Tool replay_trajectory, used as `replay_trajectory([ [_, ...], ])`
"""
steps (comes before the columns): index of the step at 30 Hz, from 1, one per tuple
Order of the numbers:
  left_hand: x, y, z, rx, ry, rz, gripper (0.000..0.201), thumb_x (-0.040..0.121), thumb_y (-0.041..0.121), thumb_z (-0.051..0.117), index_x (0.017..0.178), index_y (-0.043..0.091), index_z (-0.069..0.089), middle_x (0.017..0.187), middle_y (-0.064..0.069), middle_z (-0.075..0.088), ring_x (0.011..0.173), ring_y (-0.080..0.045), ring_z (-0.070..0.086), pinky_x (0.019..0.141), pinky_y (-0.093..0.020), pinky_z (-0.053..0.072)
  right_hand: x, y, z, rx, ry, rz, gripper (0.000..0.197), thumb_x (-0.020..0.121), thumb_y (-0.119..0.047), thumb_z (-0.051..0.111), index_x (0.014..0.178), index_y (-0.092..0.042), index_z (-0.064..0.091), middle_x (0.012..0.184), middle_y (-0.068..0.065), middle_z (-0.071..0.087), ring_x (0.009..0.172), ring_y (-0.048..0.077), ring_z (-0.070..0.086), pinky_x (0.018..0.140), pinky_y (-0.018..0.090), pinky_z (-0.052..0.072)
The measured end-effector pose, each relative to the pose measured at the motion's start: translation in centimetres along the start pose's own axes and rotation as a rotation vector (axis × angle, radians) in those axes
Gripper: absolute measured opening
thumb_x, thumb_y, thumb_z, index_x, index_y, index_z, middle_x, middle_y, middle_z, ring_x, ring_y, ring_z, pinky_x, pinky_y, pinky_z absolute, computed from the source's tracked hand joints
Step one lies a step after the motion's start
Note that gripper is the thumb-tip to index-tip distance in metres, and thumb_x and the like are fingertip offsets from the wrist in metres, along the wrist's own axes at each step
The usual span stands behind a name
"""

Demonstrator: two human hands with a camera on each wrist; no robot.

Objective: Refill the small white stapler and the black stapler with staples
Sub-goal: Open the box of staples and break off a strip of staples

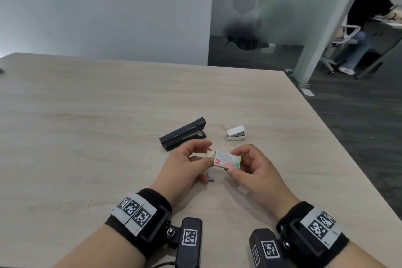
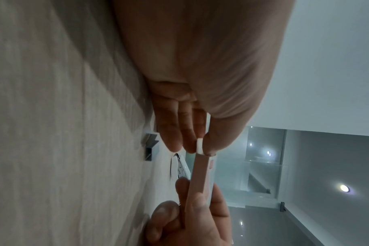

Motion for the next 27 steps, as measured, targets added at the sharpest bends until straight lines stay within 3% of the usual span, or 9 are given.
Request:
replay_trajectory([
  [4, 0.3, -0.5, -0.1, -0.030, 0.024, -0.004, 0.023, 0.086, 0.003, 0.078, 0.104, 0.017, 0.078, 0.081, 0.006, 0.070, 0.070, -0.023, 0.067, 0.061, -0.037, 0.058, 0.1, 0.4, -0.2, -0.028, 0.008, -0.006, 0.032, 0.091, 0.000, 0.070, 0.101, -0.029, 0.063, 0.086, 0.012, 0.072, 0.068, 0.015, 0.049, 0.065, 0.030, 0.048],
  [7, 0.2, -0.7, -0.2, -0.038, 0.034, -0.014, 0.015, 0.091, 0.007, 0.074, 0.100, 0.018, 0.081, 0.089, -0.019, 0.075, 0.071, -0.027, 0.064, 0.058, -0.035, 0.057, 0.2, 0.5, -0.1, -0.058, 0.001, -0.008, 0.030, 0.091, -0.001, 0.070, 0.103, -0.028, 0.063, 0.082, -0.006, 0.073, 0.064, 0.011, 0.049, 0.063, 0.024, 0.047],
  [9, 0.4, -0.8, -0.1, -0.014, 0.035, -0.008, 0.017, 0.092, 0.008, 0.072, 0.098, 0.021, 0.081, 0.096, -0.027, 0.074, 0.067, -0.029, 0.062, 0.060, -0.036, 0.056, 0.1, 0.5, -0.1, -0.056, 0.000, -0.007, 0.030, 0.091, 0.000, 0.071, 0.105, -0.025, 0.063, 0.081, -0.008, 0.073, 0.064, 0.011, 0.048, 0.063, 0.023, 0.048],
  [14, 0.6, -1.2, 0.2, -0.007, 0.049, 0.003, 0.017, 0.086, 0.013, 0.075, 0.098, 0.023, 0.080, 0.092, -0.010, 0.078, 0.071, -0.032, 0.065, 0.061, -0.039, 0.054, 0.1, 0.4, -0.1, -0.044, 0.015, -0.008, 0.031, 0.090, 0.002, 0.071, 0.106, -0.024, 0.064, 0.081, -0.007, 0.071, 0.066, 0.014, 0.049, 0.064, 0.025, 0.048],
  [18, 0.7, -1.4, 0.1, -0.011, 0.047, -0.004, 0.013, 0.091, 0.006, 0.071, 0.098, 0.015, 0.078, 0.097, -0.016, 0.079, 0.079, -0.026, 0.073, 0.053, -0.035, 0.052, 0.1, 0.4, -0.1, -0.030, 0.013, -0.007, 0.031, 0.090, 0.000, 0.072, 0.106, -0.025, 0.064, 0.086, -0.001, 0.073, 0.069, 0.014, 0.053, 0.066, 0.027, 0.051],
  [21, 0.7, -1.2, 0.1, 0.022, 0.040, 0.008, 0.012, 0.091, 0.006, 0.072, 0.094, 0.016, 0.078, 0.091, -0.012, 0.079, 0.077, -0.025, 0.073, 0.054, -0.036, 0.053, 0.1, 0.6, 0.0, -0.038, 0.009, -0.011, 0.033, 0.089, -0.001, 0.073, 0.105, -0.029, 0.065, 0.085, -0.003, 0.073, 0.069, 0.015, 0.052, 0.066, 0.028, 0.051],
  [27, 0.8, -1.3, 0.1, 0.058, 0.042, 0.009, 0.015, 0.090, 0.008, 0.071, 0.088, 0.021, 0.077, 0.086, -0.008, 0.079, 0.074, -0.034, 0.069, 0.054, -0.036, 0.052, 0.1, 0.5, -0.2, -0.054, 0.003, -0.015, 0.032, 0.089, -0.001, 0.073, 0.107, -0.027, 0.066, 0.087, -0.002, 0.073, 0.070, 0.014, 0.052, 0.067, 0.027, 0.050],
])
Point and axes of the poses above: each hand's wrist, its own x-axis towards the middle knuckle, its own z-axis out of the palm, y = z × x, the point moved 3 cm from there along x, towards the middle knuckle
